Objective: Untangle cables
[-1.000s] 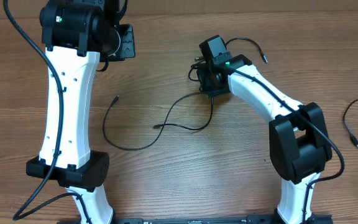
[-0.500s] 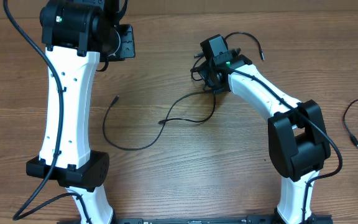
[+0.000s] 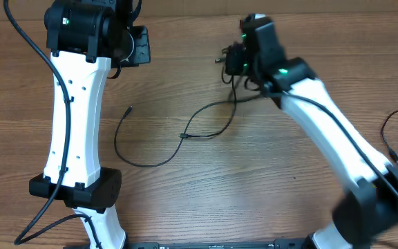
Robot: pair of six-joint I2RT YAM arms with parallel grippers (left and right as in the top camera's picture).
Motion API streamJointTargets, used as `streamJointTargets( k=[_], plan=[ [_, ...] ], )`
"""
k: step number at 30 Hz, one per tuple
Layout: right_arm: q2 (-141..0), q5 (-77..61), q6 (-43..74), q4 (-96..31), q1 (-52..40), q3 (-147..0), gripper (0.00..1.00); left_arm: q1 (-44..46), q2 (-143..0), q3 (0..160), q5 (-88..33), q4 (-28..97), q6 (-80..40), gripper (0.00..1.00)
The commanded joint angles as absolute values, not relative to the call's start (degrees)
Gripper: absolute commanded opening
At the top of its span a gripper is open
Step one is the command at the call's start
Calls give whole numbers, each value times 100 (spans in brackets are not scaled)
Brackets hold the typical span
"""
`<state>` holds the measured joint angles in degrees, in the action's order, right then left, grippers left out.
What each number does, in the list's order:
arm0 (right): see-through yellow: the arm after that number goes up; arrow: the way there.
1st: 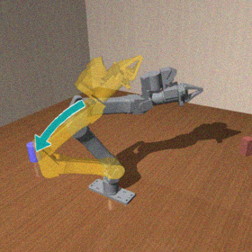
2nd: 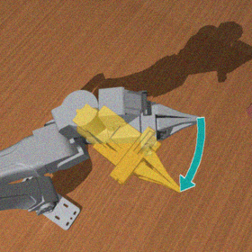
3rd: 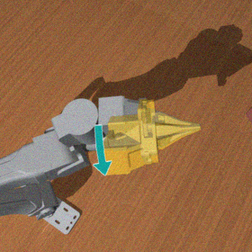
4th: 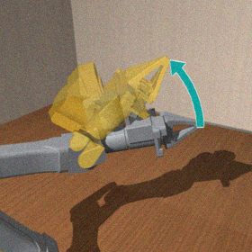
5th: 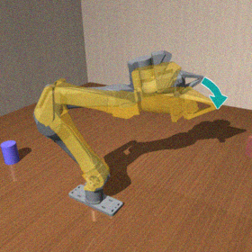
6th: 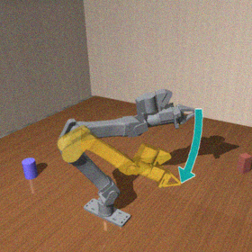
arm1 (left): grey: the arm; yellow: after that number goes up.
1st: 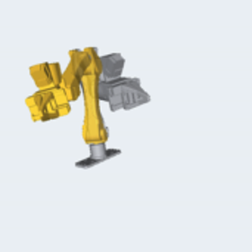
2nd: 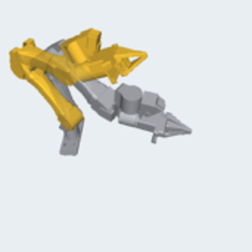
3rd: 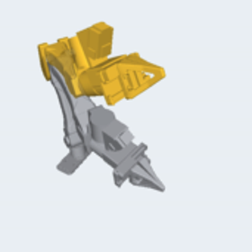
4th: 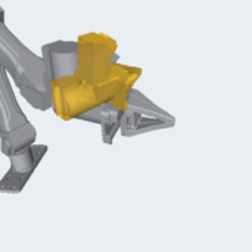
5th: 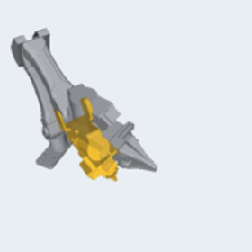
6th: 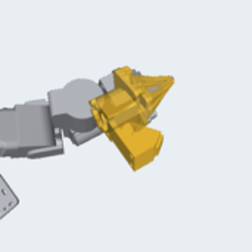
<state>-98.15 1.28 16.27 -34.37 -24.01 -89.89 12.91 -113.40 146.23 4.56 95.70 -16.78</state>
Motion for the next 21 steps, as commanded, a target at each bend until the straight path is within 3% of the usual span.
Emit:
streamJointTargets(
  k=[1, 10, 15, 18, 20, 21],
  plan=[
    [-9074, -760, 257, -3551, -2412, -9008, 4, 1315, -11314, 14634, 484, 9483, -1787, 4],
    [-8103, -1107, -587, -4257, -2624, -9008, 4, 1315, -11314, 14632, 244, 9341, -1822, 13],
    [-7977, -1273, -585, -4353, -2770, -9008, 4, 1315, -11316, 14632, -1446, 9511, -1269, 30],
    [-7972, -1275, -585, -4359, -2862, -9008, 4, 1319, -11314, 14575, -2624, 9682, -735, 32],
    [-7975, -1273, -545, -4388, -2860, -9008, 4, 1321, -11314, 14549, -2574, 9679, -659, 32],
    [-7975, -1273, -449, -4434, -2860, -9008, 13, 1319, -11316, 14525, -2340, 9679, -672, 32]
  ],
)
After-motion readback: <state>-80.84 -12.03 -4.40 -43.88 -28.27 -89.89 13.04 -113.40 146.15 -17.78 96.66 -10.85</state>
